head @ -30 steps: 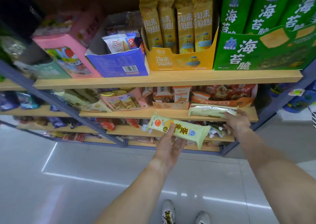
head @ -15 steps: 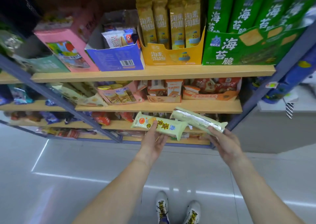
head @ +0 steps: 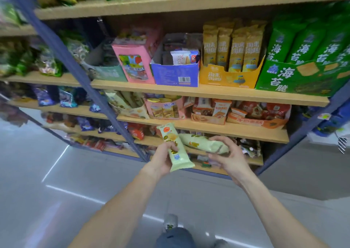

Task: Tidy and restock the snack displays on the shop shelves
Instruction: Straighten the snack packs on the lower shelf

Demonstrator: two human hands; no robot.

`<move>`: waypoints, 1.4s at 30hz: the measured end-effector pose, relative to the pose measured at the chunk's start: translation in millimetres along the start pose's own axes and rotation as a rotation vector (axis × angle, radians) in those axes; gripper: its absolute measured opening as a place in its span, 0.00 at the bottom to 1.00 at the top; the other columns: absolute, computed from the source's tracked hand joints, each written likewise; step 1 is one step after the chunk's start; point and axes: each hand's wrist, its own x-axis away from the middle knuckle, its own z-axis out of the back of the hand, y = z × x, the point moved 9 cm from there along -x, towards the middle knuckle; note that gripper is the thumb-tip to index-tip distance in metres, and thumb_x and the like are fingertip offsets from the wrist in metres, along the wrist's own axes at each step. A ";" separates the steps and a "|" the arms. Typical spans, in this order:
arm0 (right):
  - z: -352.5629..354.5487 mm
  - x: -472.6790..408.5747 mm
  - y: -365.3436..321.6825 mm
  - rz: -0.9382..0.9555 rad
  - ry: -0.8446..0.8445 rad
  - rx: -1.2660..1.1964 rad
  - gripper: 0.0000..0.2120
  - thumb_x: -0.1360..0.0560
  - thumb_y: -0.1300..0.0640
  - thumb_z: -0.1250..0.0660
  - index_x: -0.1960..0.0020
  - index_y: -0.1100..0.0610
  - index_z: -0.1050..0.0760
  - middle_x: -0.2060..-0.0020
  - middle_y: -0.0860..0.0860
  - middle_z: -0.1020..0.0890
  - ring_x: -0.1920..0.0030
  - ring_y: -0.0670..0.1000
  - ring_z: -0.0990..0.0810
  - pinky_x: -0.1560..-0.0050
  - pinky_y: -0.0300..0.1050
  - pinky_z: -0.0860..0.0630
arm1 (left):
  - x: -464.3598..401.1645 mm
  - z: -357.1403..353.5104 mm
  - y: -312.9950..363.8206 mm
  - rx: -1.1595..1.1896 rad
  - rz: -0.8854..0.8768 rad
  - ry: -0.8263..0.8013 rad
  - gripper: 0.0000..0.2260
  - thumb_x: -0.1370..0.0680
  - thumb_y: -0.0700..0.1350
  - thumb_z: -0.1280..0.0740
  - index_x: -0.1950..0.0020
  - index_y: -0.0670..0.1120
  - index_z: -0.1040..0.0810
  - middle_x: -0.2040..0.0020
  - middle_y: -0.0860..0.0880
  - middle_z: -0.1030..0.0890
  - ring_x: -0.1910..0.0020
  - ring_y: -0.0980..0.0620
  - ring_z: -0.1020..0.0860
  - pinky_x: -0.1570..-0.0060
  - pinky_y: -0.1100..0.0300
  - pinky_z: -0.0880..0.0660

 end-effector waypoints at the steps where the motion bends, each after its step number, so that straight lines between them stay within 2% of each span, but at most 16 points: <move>1: -10.8 -3.7 -5.4 0.019 -0.033 0.067 0.23 0.32 0.69 0.22 0.43 0.50 0.20 0.49 0.44 0.18 0.52 0.53 0.18 0.49 0.55 0.18 | -0.3 7.7 7.1 -0.033 0.001 -0.018 0.21 0.37 0.34 0.36 0.44 0.41 0.23 0.49 0.40 0.23 0.45 0.38 0.25 0.31 0.35 0.30; 4: -45.1 -14.1 -19.2 0.071 -0.067 0.180 0.21 0.36 0.58 0.16 0.46 0.50 0.19 0.43 0.50 0.22 0.55 0.48 0.21 0.60 0.37 0.24 | -5.5 38.1 36.5 -0.150 -0.031 0.022 0.26 0.38 0.35 0.33 0.38 0.38 0.23 0.45 0.38 0.18 0.45 0.36 0.20 0.37 0.37 0.23; 6: -66.9 -25.7 -20.3 0.084 -0.028 0.242 0.18 0.35 0.48 0.17 0.49 0.48 0.18 0.43 0.48 0.23 0.47 0.50 0.20 0.60 0.38 0.25 | -11.9 63.8 58.0 -0.192 -0.058 0.077 0.31 0.40 0.35 0.28 0.36 0.35 0.22 0.47 0.37 0.15 0.52 0.38 0.16 0.54 0.45 0.17; 8: -86.9 -39.5 -17.0 0.098 0.044 0.270 0.11 0.32 0.44 0.21 0.53 0.46 0.17 0.45 0.46 0.22 0.41 0.50 0.22 0.58 0.43 0.23 | -17.8 88.6 86.0 -0.225 -0.120 0.108 0.25 0.34 0.32 0.26 0.36 0.37 0.22 0.50 0.38 0.14 0.58 0.41 0.15 0.64 0.52 0.19; 10: -108.6 -52.6 -14.4 0.105 0.111 0.322 0.06 0.28 0.48 0.23 0.52 0.43 0.17 0.44 0.42 0.22 0.41 0.48 0.22 0.54 0.50 0.19 | -24.6 116.6 116.6 -0.246 -0.177 0.123 0.22 0.29 0.31 0.26 0.35 0.40 0.23 0.49 0.40 0.13 0.56 0.42 0.14 0.63 0.52 0.18; 12: -131.9 -64.2 -14.0 0.109 0.152 0.309 0.14 0.26 0.54 0.23 0.44 0.41 0.21 0.43 0.39 0.21 0.42 0.45 0.21 0.52 0.51 0.17 | -31.8 146.0 148.1 -0.263 -0.195 0.136 0.21 0.28 0.33 0.24 0.37 0.40 0.23 0.48 0.40 0.13 0.51 0.39 0.14 0.54 0.44 0.16; 14: -152.5 -73.1 -13.7 0.097 0.225 0.225 0.25 0.27 0.59 0.23 0.37 0.42 0.27 0.43 0.37 0.20 0.43 0.40 0.20 0.53 0.43 0.18 | -36.2 173.3 178.4 -0.299 -0.209 0.154 0.20 0.29 0.35 0.23 0.39 0.40 0.21 0.50 0.40 0.13 0.49 0.38 0.14 0.48 0.39 0.19; 16: -172.0 -81.3 -13.8 0.081 0.304 0.146 0.28 0.28 0.63 0.23 0.34 0.47 0.29 0.41 0.41 0.19 0.44 0.38 0.20 0.51 0.40 0.19 | -35.8 196.0 210.9 -0.362 -0.266 0.184 0.17 0.29 0.37 0.22 0.43 0.45 0.18 0.53 0.46 0.12 0.52 0.44 0.14 0.53 0.46 0.17; 19: -201.4 -91.2 -20.6 0.080 0.352 0.125 0.22 0.27 0.66 0.25 0.38 0.50 0.25 0.44 0.43 0.18 0.46 0.41 0.19 0.49 0.41 0.19 | -28.4 215.8 260.4 -0.540 -0.448 0.214 0.15 0.29 0.37 0.21 0.46 0.51 0.16 0.53 0.51 0.15 0.54 0.51 0.16 0.64 0.62 0.22; 23: -239.4 -108.4 -51.7 0.242 0.302 0.244 0.19 0.25 0.69 0.28 0.39 0.52 0.23 0.44 0.46 0.18 0.43 0.45 0.20 0.44 0.38 0.24 | -14.3 228.3 329.4 -0.916 -0.760 0.299 0.19 0.31 0.41 0.22 0.42 0.55 0.15 0.50 0.54 0.15 0.49 0.54 0.17 0.51 0.55 0.19; 26: -265.3 -120.2 -74.7 0.377 0.278 0.445 0.20 0.25 0.70 0.29 0.38 0.52 0.23 0.40 0.47 0.19 0.38 0.45 0.22 0.40 0.36 0.27 | -4.7 221.1 366.8 -1.183 -0.992 0.365 0.20 0.30 0.44 0.23 0.40 0.56 0.19 0.48 0.54 0.15 0.54 0.50 0.16 0.57 0.51 0.18; 28: -281.5 -127.7 -84.8 0.472 0.258 0.548 0.21 0.25 0.71 0.30 0.37 0.54 0.23 0.37 0.49 0.21 0.34 0.45 0.25 0.37 0.37 0.29 | -5.6 209.0 382.3 -1.335 -1.107 0.383 0.18 0.30 0.43 0.23 0.43 0.54 0.22 0.53 0.53 0.15 0.61 0.47 0.17 0.64 0.50 0.20; 31: -300.2 -148.1 -83.3 0.496 0.241 0.672 0.22 0.27 0.72 0.29 0.36 0.55 0.23 0.35 0.51 0.26 0.32 0.46 0.28 0.35 0.32 0.32 | -20.5 188.8 389.4 -1.565 -1.173 0.392 0.20 0.31 0.39 0.22 0.44 0.51 0.24 0.58 0.48 0.18 0.59 0.45 0.19 0.63 0.54 0.25; 36: -322.3 -189.2 -70.3 0.452 0.207 0.811 0.23 0.24 0.68 0.30 0.33 0.52 0.25 0.38 0.49 0.28 0.37 0.46 0.28 0.37 0.36 0.30 | -46.8 165.7 381.0 -1.679 -1.227 0.248 0.19 0.28 0.37 0.24 0.40 0.49 0.21 0.45 0.46 0.25 0.53 0.42 0.21 0.57 0.51 0.24; 39: -321.8 -211.8 -62.2 0.408 0.273 0.848 0.26 0.24 0.66 0.29 0.30 0.53 0.32 0.36 0.49 0.24 0.37 0.50 0.25 0.38 0.45 0.27 | -48.7 161.1 384.7 -1.764 -1.365 0.413 0.21 0.30 0.41 0.22 0.39 0.49 0.20 0.45 0.44 0.28 0.49 0.42 0.26 0.54 0.48 0.26; 42: -320.9 -222.4 -56.9 0.364 0.424 0.840 0.24 0.25 0.64 0.27 0.34 0.55 0.32 0.41 0.51 0.22 0.40 0.54 0.23 0.44 0.49 0.25 | -48.1 159.7 383.8 -1.765 -1.459 0.556 0.26 0.29 0.42 0.23 0.33 0.49 0.25 0.45 0.45 0.24 0.48 0.42 0.27 0.52 0.49 0.31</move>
